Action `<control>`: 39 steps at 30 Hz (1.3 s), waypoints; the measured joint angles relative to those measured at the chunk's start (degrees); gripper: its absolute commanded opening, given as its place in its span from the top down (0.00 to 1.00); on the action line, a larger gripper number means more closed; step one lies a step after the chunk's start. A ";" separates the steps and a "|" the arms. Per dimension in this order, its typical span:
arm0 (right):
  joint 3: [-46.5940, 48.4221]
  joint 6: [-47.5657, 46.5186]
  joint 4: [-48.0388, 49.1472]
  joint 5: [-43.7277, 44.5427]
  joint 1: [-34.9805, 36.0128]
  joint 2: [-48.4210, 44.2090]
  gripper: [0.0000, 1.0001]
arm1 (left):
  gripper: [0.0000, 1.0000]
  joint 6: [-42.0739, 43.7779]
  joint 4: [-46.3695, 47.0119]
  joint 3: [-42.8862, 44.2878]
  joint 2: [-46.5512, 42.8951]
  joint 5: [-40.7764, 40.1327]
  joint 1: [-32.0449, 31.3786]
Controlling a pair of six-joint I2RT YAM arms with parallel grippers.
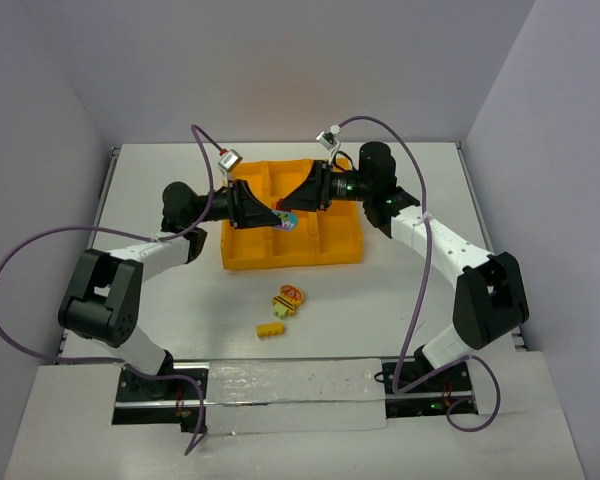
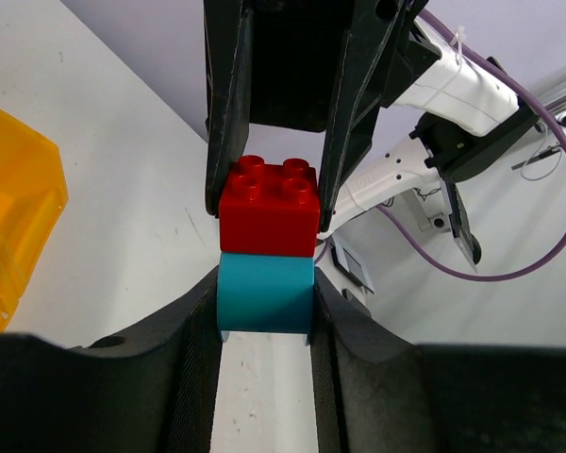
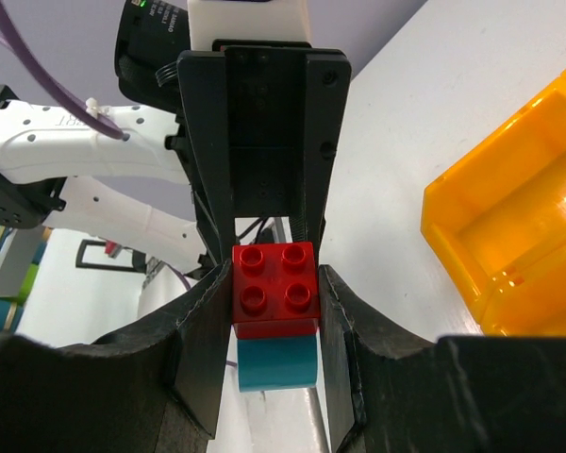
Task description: Sort the legos into containers by color
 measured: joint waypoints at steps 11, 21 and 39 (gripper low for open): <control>-1.64 4.22 5.09 -3.52 -0.39 2.10 1.00 | 1.00 13.03 -15.54 0.62 -3.84 0.19 0.05; -1.53 8.93 8.73 -7.31 -0.75 5.56 1.00 | 1.00 28.67 -35.63 1.70 -8.69 -1.15 0.29; 11.25 -7.73 -22.12 22.23 -2.86 6.62 1.00 | 1.00 39.53 -58.16 3.83 -10.16 -11.84 3.17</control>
